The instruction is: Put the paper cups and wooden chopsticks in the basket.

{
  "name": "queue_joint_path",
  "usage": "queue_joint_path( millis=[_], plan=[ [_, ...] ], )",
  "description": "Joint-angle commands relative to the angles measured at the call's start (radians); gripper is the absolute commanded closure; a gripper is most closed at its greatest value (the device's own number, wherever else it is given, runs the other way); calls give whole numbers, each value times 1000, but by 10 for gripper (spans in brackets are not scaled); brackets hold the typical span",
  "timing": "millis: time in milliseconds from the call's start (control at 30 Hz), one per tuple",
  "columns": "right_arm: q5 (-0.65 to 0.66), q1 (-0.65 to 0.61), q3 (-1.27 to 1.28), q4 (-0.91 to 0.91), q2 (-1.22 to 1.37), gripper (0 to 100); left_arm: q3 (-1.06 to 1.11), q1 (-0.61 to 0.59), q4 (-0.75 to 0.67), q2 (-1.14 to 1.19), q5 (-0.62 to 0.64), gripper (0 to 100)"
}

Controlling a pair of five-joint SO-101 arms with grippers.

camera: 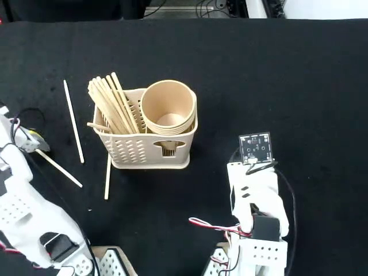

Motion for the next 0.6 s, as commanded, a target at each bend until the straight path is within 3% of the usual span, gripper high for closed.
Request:
queue_joint_path(
  millis=[0, 67, 300, 567],
  plan=[
    [3, 15, -1, 2, -4, 972, -111, -44, -6, 143, 5, 914],
    [3, 15, -1, 2, -4, 972, -153, -56, 17, 167, 0, 977],
    [3, 15, -1, 2, -4, 972, -285, -38, 242, 64, 3, 971],
    [3, 15, -1, 2, -4, 972, -278, 97, 445, -385, 6, 971]
  ],
)
